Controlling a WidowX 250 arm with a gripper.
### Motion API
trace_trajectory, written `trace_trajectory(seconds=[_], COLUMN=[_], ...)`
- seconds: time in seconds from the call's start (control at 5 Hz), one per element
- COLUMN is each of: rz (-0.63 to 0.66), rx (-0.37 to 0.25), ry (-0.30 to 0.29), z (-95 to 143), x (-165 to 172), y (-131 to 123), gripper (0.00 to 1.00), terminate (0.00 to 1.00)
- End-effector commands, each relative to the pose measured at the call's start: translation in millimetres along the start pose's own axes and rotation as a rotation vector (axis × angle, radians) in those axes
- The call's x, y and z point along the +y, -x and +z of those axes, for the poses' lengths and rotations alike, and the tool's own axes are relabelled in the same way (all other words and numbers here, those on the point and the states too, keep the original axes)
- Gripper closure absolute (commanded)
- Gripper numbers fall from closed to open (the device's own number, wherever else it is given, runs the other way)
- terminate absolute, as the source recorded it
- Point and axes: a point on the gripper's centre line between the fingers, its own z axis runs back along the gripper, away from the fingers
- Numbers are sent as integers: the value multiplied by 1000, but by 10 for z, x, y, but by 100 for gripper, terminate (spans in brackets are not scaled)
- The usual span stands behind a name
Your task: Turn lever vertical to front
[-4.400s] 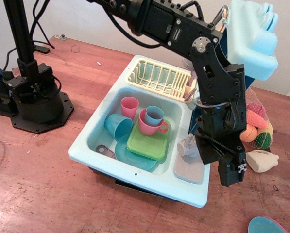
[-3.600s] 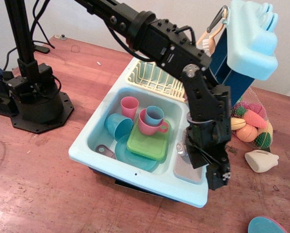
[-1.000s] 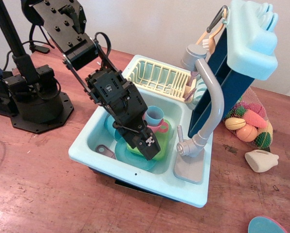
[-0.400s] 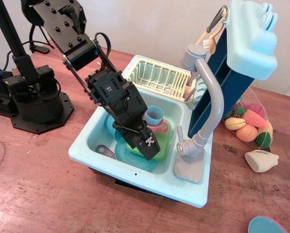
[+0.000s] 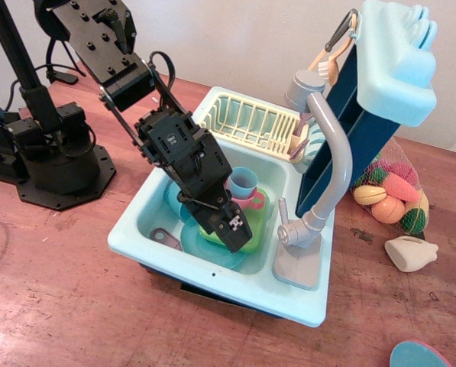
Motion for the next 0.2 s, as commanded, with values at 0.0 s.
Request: trace_trajectory(seconds=[0.0], rz=[16], rx=[-5], ry=[27], z=[72], x=[-55], y=[-44], gripper=[0], terminate=[100])
